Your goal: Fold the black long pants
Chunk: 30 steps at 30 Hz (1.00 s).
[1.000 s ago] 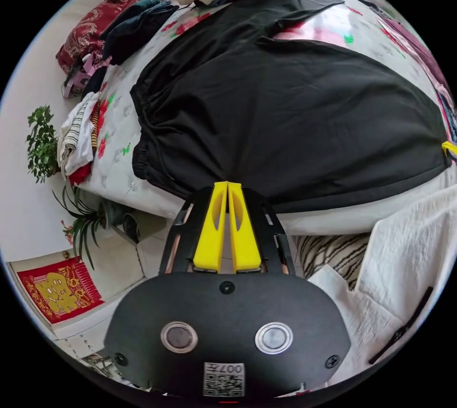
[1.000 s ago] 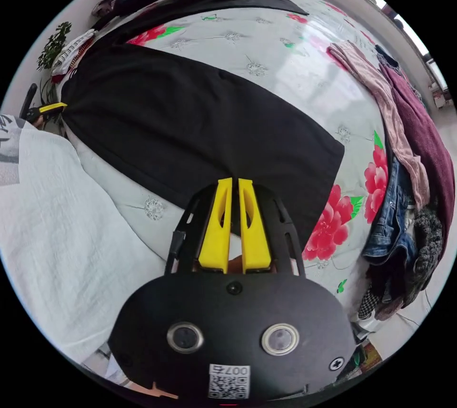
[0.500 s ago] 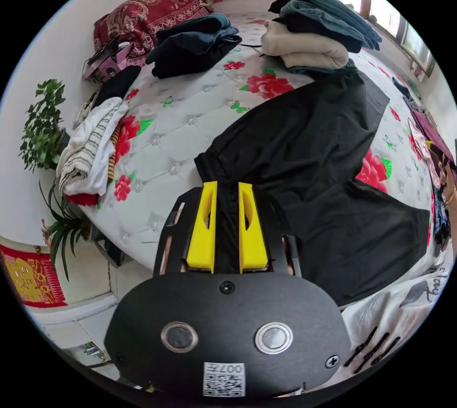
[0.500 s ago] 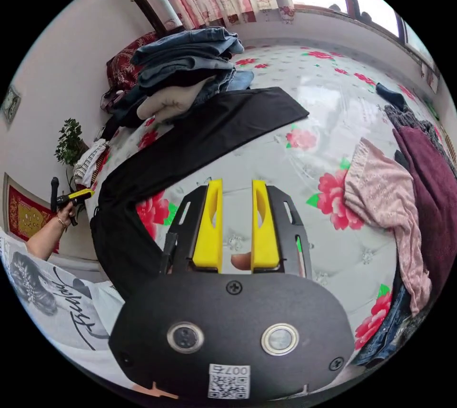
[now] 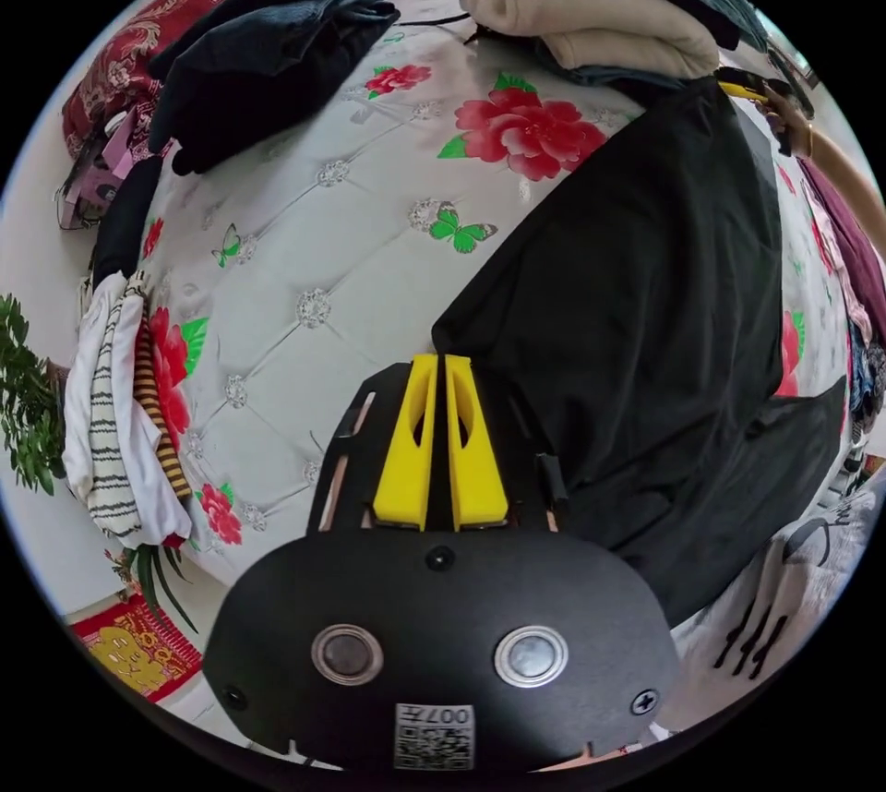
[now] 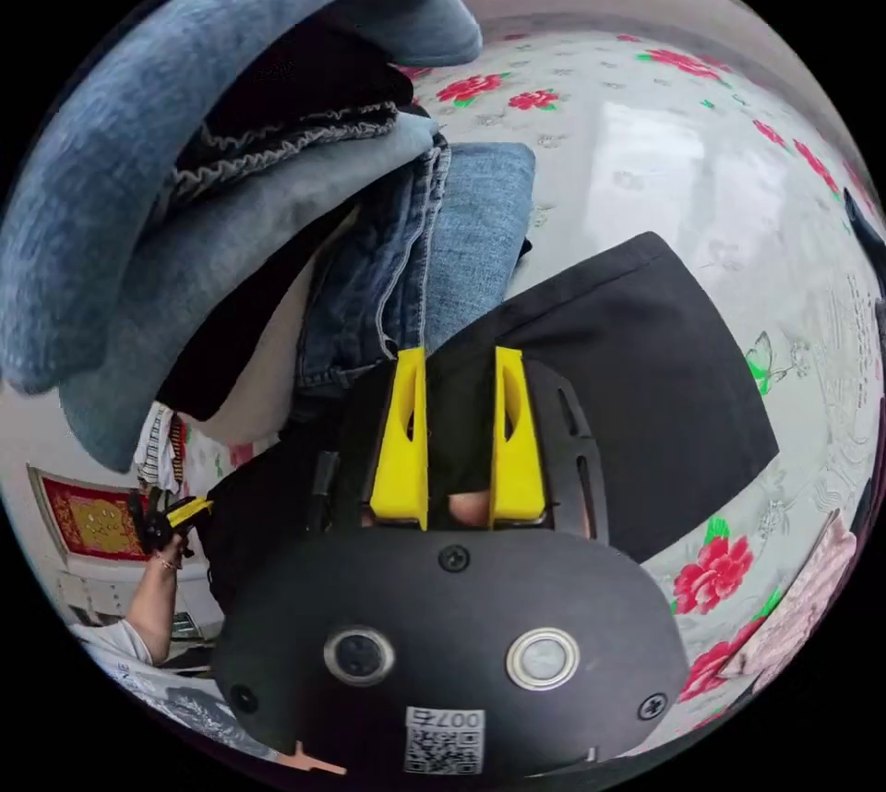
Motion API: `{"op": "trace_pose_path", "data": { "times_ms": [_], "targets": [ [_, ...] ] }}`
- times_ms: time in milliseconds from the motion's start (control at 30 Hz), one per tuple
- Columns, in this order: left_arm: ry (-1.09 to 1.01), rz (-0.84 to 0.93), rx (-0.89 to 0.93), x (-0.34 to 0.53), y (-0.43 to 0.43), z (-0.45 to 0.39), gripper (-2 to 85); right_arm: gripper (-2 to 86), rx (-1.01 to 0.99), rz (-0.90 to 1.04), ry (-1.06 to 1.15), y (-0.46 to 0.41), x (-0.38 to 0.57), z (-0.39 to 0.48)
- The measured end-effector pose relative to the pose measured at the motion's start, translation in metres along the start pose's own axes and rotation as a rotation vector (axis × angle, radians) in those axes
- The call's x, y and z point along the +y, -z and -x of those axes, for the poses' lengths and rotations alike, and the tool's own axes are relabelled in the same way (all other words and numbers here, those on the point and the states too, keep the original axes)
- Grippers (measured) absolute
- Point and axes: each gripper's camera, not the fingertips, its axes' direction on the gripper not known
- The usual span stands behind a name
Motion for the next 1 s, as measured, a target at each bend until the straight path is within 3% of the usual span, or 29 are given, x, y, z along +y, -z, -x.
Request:
{"op": "trace_pose_path", "data": {
  "times_ms": [267, 500, 733, 867, 1000],
  "targets": [
    [0.068, -0.013, 0.089, 0.018, 0.005, 0.013, -1.0, 0.3, -0.331, -0.221, -0.188, 0.076, 0.077, -0.059],
    [0.097, -0.262, 0.068, 0.075, 0.102, -0.006, -1.0, -0.2, -0.386, -0.38, -0.06, 0.201, 0.182, -0.048],
    [0.084, -0.488, 0.155, 0.198, 0.183, -0.05, -0.9, -0.2, -0.349, -0.483, -0.035, 0.317, 0.399, -0.039],
    [0.091, -0.393, 0.186, 0.247, 0.169, -0.084, -0.9, 0.2, -0.186, -0.338, -0.182, 0.301, 0.539, -0.033],
    [0.1, -0.106, 0.16, 0.278, 0.098, -0.127, -0.9, 1.9, -0.128, -0.125, -0.431, 0.233, 0.635, -0.044]
  ]
}}
